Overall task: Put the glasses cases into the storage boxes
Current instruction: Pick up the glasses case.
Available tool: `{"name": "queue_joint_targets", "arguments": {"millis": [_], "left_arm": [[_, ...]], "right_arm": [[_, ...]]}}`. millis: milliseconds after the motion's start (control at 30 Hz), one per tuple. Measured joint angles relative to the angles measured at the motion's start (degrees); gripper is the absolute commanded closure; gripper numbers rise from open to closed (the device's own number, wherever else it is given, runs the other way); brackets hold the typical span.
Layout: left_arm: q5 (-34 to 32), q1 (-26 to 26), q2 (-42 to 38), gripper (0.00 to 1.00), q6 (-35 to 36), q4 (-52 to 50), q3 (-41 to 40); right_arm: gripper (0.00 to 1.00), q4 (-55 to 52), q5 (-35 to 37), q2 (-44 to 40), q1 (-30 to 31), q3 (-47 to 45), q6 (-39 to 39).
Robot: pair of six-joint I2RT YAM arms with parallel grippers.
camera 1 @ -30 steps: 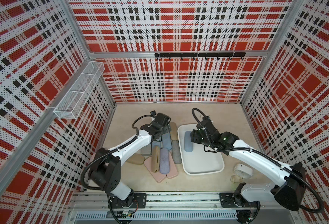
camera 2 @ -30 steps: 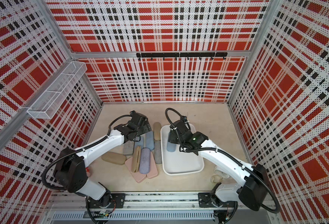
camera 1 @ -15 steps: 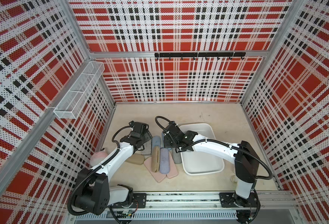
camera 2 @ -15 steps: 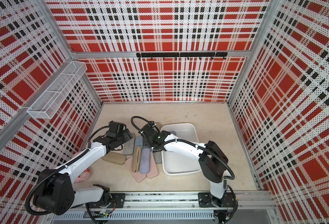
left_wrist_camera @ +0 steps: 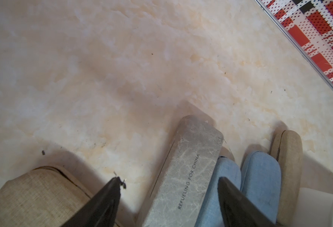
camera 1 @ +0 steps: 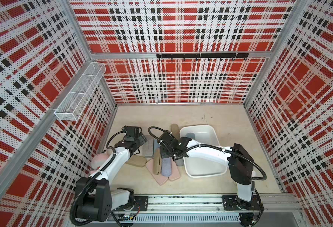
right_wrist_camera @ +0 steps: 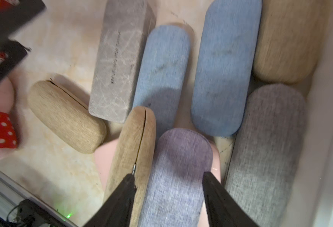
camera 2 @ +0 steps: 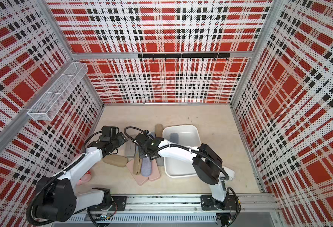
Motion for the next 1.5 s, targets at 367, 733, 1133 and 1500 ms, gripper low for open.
{"name": "queue_joint_targets", "arguments": {"millis": [367,733,1133,1500], "left_arm": [[0.6,-1.0,0.2,0.19,0.0,1.5,0.0],[0.7,-1.7,1.7,0.16,0.0,1.8,0.0],[0.7,-2.2,2.0,0.16,0.0,1.8,0.0],[0.7,-2.3,1.1,0.16,0.1,2.0,-0.6]], "right_arm": [[0.23,-3.8,0.9,2.8,2.1,4.0,1.4],[0.19,-7.3,3.5,3.5,2.8,5.6,3.7],[0.19,-8.9,4.8,1.2,3.3,1.2,4.5],[0.15,-8.4,1.9,0.9,3.8,0.0,4.0]]}}
